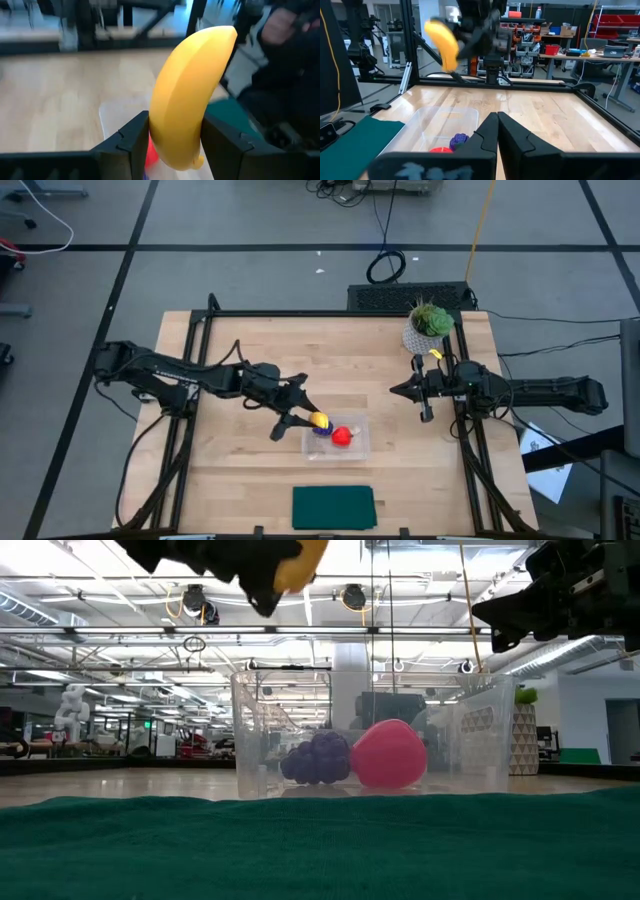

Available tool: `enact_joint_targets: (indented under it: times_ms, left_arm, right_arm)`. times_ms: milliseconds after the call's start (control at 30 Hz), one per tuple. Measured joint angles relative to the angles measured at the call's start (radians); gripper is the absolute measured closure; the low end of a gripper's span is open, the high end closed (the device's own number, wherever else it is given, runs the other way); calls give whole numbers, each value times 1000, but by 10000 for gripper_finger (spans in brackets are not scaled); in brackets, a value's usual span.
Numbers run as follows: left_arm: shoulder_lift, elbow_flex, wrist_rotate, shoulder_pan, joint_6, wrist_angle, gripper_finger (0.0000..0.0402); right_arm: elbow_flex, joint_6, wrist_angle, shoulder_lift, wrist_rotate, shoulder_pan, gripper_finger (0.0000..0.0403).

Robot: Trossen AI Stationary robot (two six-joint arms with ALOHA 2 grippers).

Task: Pick and placing Produce into tupperware
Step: Put the banana into the transparent bin

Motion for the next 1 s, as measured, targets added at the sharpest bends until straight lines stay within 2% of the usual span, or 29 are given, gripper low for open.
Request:
enact_joint_targets:
  times_ms: [367, 667, 1000]
  left_arm:
    - [116, 0, -5, 3, -28, 82, 238]
    - [125, 0, -6, 1, -67, 134, 238]
    - [125, 67, -198, -39, -133, 42, 238]
  right_arm:
    - [0, -1, 17, 13, 0, 0, 403]
    - [0, -4, 23, 20, 0, 0, 403]
    - [0, -4, 26, 20, 0, 0, 403]
